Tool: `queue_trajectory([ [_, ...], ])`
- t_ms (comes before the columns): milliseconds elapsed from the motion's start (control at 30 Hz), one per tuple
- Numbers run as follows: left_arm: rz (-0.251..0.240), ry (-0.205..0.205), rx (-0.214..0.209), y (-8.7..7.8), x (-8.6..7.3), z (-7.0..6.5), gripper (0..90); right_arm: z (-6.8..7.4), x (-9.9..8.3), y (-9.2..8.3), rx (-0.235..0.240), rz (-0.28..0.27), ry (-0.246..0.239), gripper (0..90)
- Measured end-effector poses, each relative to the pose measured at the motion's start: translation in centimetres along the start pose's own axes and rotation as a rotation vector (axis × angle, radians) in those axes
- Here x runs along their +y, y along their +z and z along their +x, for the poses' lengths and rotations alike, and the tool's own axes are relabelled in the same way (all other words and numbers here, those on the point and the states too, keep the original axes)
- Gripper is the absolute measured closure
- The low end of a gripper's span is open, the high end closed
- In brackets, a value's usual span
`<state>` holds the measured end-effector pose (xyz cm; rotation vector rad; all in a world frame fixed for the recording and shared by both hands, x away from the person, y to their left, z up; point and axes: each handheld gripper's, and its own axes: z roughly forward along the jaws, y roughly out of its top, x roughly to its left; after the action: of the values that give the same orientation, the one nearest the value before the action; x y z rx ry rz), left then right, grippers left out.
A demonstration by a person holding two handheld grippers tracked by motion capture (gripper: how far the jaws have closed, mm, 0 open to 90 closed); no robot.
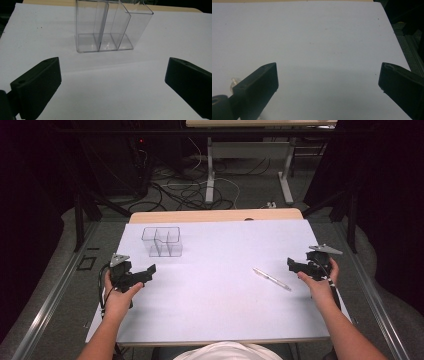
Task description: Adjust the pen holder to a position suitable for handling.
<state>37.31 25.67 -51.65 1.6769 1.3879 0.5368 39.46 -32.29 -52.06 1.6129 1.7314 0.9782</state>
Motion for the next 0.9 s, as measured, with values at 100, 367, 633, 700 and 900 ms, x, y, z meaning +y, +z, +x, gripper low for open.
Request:
queue_trajectory([
  [100,-0.004,0.003,-0.003,-0.1,0.3,-0.1,1.1,0.2,0.0,0.0,0.002,-0.009,-0.026,2.6],
  [367,-0.035,0.009,0.001,-0.5,2.4,-0.4,5.2,1.0,0.4,-0.4,-0.011,-0.036,-0.081,4.0],
  [633,-0.053,0.033,0.036,-0.7,5.7,-0.9,13.7,1.5,0.5,-0.8,-0.004,-0.049,-0.103,6.3],
  [700,-0.054,0.042,0.044,-0.7,6.7,-1.0,15.6,1.4,0.5,-0.9,0.0,-0.058,-0.108,6.4],
  [900,-0.051,0.03,0.046,-0.4,9.4,-1.2,16.8,1.1,0.5,-1.1,0.003,-0.064,-0.084,7.6],
])
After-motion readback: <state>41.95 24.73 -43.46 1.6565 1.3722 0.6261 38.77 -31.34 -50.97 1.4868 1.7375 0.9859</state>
